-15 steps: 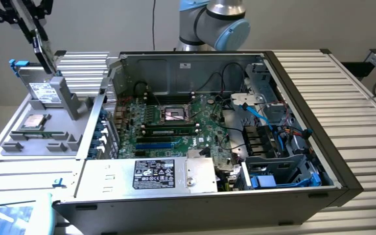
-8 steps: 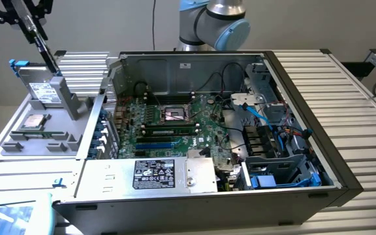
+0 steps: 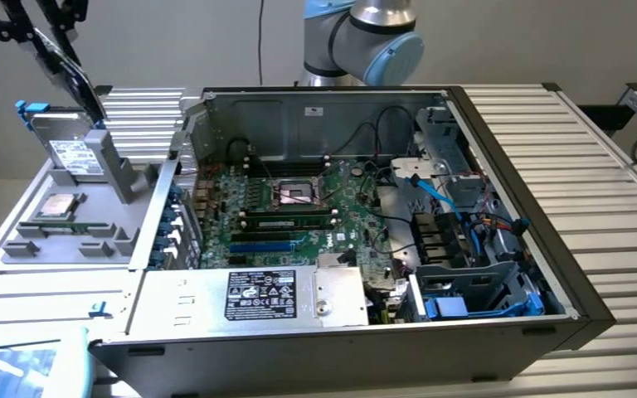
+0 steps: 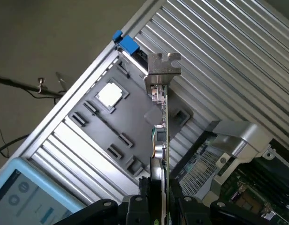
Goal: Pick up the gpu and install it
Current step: 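Pick up the gpu and move the gpu toward the slot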
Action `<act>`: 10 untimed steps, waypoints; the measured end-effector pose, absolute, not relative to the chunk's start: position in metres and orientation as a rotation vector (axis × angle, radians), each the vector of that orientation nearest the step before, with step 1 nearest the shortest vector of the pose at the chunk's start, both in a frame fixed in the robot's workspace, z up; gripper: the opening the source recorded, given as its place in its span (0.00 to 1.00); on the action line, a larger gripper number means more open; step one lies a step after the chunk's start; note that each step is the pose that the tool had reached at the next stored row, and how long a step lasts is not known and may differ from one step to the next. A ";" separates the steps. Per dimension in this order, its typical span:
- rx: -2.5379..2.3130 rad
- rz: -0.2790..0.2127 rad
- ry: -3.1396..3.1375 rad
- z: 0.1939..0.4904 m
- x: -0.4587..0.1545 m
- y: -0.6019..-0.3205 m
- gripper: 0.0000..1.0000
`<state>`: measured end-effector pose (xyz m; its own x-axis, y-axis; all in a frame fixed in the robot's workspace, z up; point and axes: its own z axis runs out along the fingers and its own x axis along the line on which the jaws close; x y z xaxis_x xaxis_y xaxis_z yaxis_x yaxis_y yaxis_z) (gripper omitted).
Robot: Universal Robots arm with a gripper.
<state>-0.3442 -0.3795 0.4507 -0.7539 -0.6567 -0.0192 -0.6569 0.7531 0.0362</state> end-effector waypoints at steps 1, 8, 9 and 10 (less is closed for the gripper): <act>-1.127 0.064 2.927 0.451 -0.344 -0.380 0.27; -1.312 0.064 2.851 0.451 -0.344 -0.380 0.27; -1.338 0.064 2.840 0.451 -0.344 -0.379 0.27; -1.364 0.064 2.828 0.451 -0.344 -0.379 0.27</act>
